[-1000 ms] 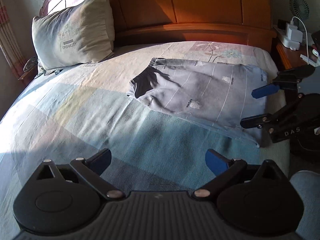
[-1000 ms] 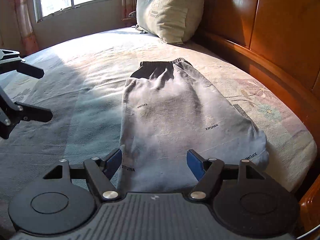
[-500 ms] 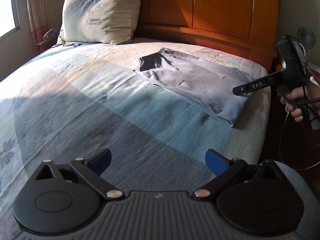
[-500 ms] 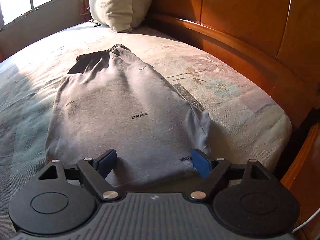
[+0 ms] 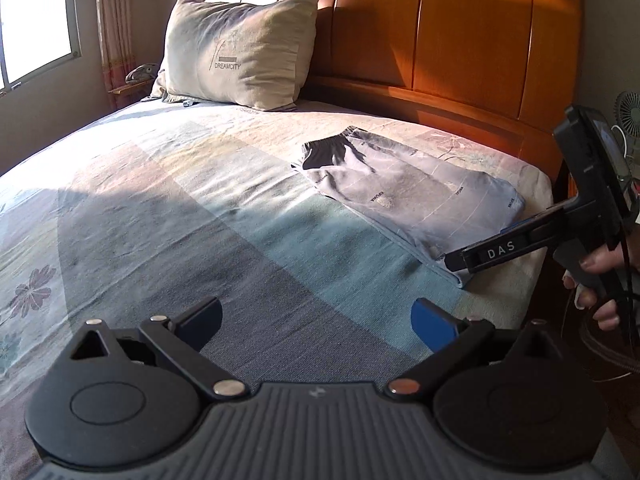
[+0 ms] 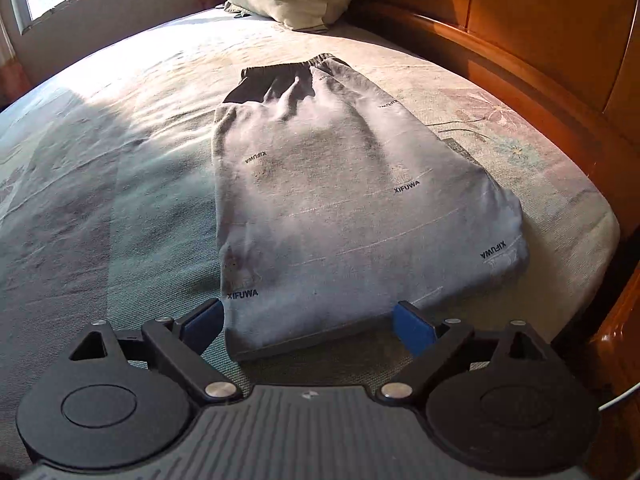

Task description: Fold clothes

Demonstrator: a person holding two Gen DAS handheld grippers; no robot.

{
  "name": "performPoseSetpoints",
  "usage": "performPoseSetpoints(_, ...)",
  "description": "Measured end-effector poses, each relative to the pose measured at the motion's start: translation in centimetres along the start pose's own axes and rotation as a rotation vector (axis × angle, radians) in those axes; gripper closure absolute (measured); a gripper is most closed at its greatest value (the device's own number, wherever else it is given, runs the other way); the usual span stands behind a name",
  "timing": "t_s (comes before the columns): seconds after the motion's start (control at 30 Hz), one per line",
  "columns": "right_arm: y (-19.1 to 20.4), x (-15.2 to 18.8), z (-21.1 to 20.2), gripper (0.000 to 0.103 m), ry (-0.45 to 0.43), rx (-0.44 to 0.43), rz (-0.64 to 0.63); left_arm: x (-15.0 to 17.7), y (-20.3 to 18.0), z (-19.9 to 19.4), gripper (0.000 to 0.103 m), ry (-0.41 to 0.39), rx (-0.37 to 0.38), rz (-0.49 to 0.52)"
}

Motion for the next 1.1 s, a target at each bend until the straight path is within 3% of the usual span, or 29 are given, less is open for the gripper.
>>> performPoseSetpoints(0.1,0.5,0.5,-2.3,0.000,-0.012,0.007,0.020,-0.2,-0.4,-0.7,0.002,-0.002,0.022,-0.012)
performPoseSetpoints(0.23,1.0,1.7,-5.2,0.000,-0.023,0.005,0.017,-0.4,-0.9,-1.5,0.002,-0.005,0.052,-0.029)
performPoseSetpoints(0.5,1.0,4.0,-9.2,0.000,-0.046,0.004,0.016,-0.4,-2.8,-3.1,0.002,-0.005,0.019,-0.048)
performPoseSetpoints(0.8,1.3,5.8,-12.2,0.000,-0.087,-0.019,0.004,-0.9,-4.3,-7.1,0.001,-0.118,-0.017,-0.029)
performPoseSetpoints(0.9,1.5,6.3,-13.0,0.000,-0.097,-0.031,0.005,-0.6,-4.5,-7.4,0.001,-0.091,0.040,-0.042)
performPoseSetpoints(1.03,2.0,6.9,-14.1,0.000,-0.096,-0.032,-0.008,-0.3,-5.1,-6.6,0.001,0.063,0.122,-0.032)
performPoseSetpoints(1.1,2.3,7.1,-14.6,0.000,-0.096,-0.025,-0.013,-0.2,-5.0,-6.5,0.001,0.082,0.119,-0.050)
Point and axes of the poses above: each gripper's, at about its wrist camera, not at the fingertips, and z roughly the way its jaws point, y to its left, x to its underside, the point moved 2 cm from there along z, roughly the way its jaws point
